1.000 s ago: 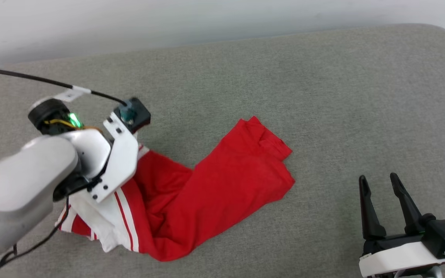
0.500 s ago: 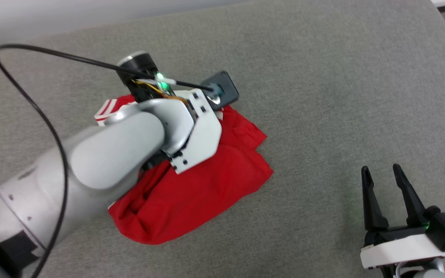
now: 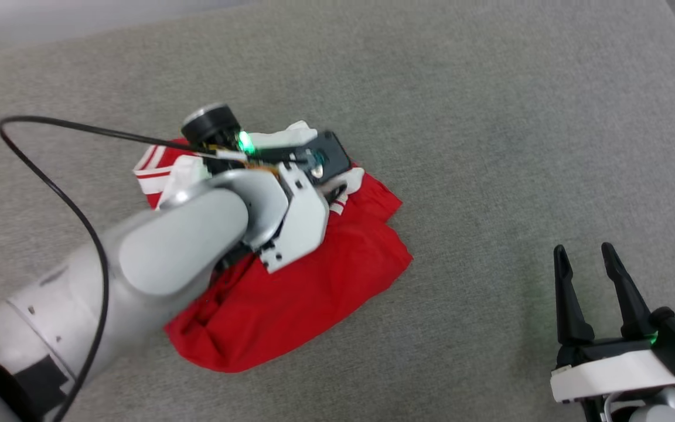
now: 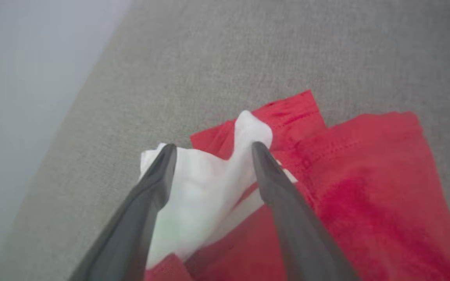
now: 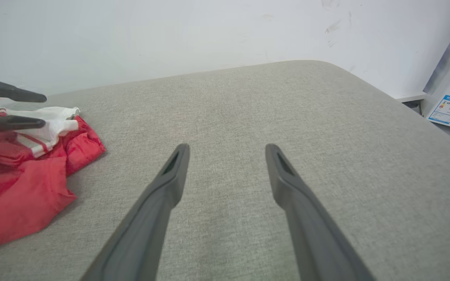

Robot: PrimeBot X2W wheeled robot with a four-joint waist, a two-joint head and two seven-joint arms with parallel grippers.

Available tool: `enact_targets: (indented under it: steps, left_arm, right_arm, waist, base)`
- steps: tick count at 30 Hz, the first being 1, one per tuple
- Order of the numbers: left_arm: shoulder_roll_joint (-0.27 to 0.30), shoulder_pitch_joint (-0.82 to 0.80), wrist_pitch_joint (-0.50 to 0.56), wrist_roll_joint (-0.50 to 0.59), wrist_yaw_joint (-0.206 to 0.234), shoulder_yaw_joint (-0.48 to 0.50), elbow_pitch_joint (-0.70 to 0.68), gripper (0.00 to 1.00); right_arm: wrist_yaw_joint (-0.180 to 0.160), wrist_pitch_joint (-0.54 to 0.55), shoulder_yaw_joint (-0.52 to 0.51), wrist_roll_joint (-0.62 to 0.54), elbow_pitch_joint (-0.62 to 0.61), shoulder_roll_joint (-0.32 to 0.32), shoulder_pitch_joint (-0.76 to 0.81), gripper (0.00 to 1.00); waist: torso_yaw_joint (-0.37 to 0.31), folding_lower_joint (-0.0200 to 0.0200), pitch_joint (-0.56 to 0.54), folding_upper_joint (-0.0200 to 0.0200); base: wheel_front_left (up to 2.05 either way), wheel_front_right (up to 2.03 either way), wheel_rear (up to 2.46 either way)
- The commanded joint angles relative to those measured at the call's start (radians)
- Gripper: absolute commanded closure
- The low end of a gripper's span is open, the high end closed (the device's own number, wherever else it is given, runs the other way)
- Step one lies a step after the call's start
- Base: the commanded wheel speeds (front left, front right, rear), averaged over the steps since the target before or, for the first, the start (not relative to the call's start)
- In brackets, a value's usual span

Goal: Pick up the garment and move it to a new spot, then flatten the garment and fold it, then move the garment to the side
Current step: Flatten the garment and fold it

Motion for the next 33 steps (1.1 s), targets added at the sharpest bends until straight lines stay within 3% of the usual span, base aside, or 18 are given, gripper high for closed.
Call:
enact_targets:
  steps: [1,6,9,22,27,33]
  left_arm:
    - [0.008,-0.037,-0.046,-0.015,0.003,0.003,0.012,0.0]
    - [0.033,-0.094,-0.125,-0.073,0.003,0.02,0.035,0.0]
    - [0.062,-0.129,-0.103,-0.105,0.003,0.02,0.057,0.0]
    - [0.211,-0.087,0.365,-0.346,0.003,0.003,-0.064,0.0]
    - [0.237,-0.032,0.494,-0.33,0.003,0.002,-0.103,0.0]
    - [0.24,0.03,0.561,-0.304,0.003,0.003,-0.119,0.0]
  right_arm:
    - [-0.001,-0.002,0.0,-0.007,0.003,0.001,0.017,0.0]
    - [-0.001,-0.002,-0.003,-0.013,0.004,0.001,0.035,0.0]
    - [-0.001,-0.002,-0.006,-0.016,0.006,0.001,0.05,0.0]
    - [-0.001,-0.002,-0.009,-0.023,0.006,0.001,0.07,0.0]
    - [-0.001,-0.002,-0.009,-0.025,0.0,0.001,0.058,0.0]
    - [-0.001,-0.002,-0.01,-0.024,-0.005,0.001,0.039,0.0]
  waist:
    - [0.039,0.0,-0.043,0.0]
    - [0.082,0.0,-0.095,0.0]
    - [0.108,0.0,-0.126,0.0]
    - [0.134,0.0,-0.162,0.0]
    - [0.126,0.0,-0.141,0.0]
    - [0.111,0.0,-0.093,0.0]
  base:
    - [0.0,0.0,0.0]
    - [0.0,0.0,0.0]
    - [0.0,0.0,0.0]
    - [0.0,0.0,0.0]
    - [0.0,0.0,0.0]
    - [0.0,0.0,0.0]
